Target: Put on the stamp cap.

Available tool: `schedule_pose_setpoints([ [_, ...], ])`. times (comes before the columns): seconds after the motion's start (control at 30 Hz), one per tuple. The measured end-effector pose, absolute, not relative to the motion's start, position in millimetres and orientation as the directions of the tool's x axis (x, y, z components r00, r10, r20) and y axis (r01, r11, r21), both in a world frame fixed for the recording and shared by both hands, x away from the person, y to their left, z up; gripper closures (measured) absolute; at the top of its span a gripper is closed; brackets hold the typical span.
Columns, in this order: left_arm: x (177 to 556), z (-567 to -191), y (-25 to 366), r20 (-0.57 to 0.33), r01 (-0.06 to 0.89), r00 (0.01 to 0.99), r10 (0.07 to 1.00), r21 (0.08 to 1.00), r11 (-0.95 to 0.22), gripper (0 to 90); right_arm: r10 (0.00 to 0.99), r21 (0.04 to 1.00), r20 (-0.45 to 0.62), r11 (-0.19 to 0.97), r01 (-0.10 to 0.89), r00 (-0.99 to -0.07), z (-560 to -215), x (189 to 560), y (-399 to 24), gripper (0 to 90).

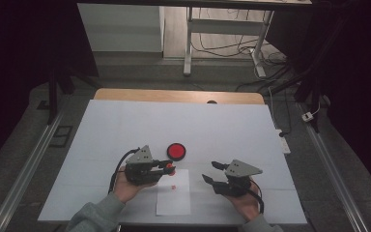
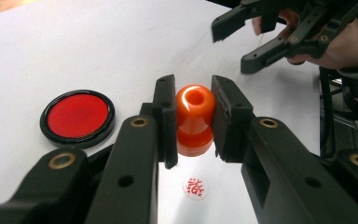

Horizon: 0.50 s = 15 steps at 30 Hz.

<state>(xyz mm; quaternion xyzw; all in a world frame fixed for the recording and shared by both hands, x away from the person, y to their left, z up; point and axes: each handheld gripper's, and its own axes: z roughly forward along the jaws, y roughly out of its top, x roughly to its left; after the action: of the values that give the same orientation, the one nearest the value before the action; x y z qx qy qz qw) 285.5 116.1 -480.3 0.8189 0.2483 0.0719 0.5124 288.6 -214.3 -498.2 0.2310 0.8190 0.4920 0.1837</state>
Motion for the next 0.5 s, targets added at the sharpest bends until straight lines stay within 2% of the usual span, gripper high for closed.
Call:
schedule_pose_setpoints([
  [0.5,288,-478,122,-0.14,0.344,0.858,0.494,0.872,-0.35,72.7,0.663,0.878,-0.091,0.406,0.254,-0.743,-502,284,-276,41.0],
])
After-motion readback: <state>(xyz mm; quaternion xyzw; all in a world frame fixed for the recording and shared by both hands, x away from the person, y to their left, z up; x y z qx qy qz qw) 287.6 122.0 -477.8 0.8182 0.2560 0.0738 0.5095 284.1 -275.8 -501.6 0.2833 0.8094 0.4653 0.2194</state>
